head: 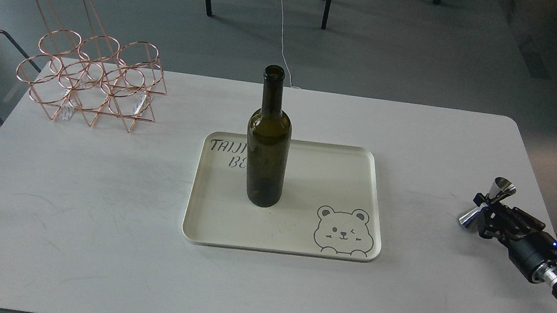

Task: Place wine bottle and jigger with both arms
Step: 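Carry the jigger off the tray and set it on the table beside the tray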

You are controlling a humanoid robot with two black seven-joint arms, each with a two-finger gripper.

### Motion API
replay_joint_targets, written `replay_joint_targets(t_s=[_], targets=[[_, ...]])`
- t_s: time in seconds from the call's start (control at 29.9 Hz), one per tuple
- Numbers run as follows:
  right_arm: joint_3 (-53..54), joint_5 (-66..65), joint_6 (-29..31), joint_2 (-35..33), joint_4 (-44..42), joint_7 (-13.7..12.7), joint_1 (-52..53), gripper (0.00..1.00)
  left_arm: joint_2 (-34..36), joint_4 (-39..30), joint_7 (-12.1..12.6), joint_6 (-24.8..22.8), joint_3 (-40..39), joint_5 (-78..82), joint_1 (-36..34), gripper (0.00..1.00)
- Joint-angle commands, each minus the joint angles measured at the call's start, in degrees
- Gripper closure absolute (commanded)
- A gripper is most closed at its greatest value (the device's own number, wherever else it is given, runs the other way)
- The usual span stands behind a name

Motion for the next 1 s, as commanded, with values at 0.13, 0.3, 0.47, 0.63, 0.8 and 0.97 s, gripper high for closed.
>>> replay_joint_targets(t_s=[0.13, 0.3, 0.47, 0.63, 0.8, 0.97], targets=[[0.0, 0.0, 0.1, -0.6, 0.7, 0.0, 0.0, 0.54, 0.1, 0.0, 0.0, 0.0, -0.2, 0.0, -0.1, 0.01], [-0.2, 0.0, 0.1, -2.2, 2.0, 0.0, 0.0, 0.46, 0.2, -0.1, 0.0, 0.0, -0.3, -0.1, -0.1, 0.01], [-0.7, 0.2, 0.1, -7.8, 9.9, 0.0, -1.5, 0.36, 0.4, -0.1, 0.0, 0.0, -0.3, -0.1, -0.1, 0.01], [-0.8, 0.2, 0.1, -13.7, 17.3, 0.0, -5.6, 0.32, 0.4, -0.1, 0.0, 0.0, -0.4, -0.1, -0.1, 0.01], [-0.3, 0.6, 0.1, -20.2, 21.0, 0.0, -8.8, 0.32, 0.4, -0.3, 0.1, 0.0, -0.3, -0.1, -0.1, 0.01], [-0.3, 7.7, 0.1, -26.5, 25.1, 0.0, -8.3, 0.32, 2.7, -2.3, 1.0, 0.0, 0.5, 1.2, -0.7, 0.01]])
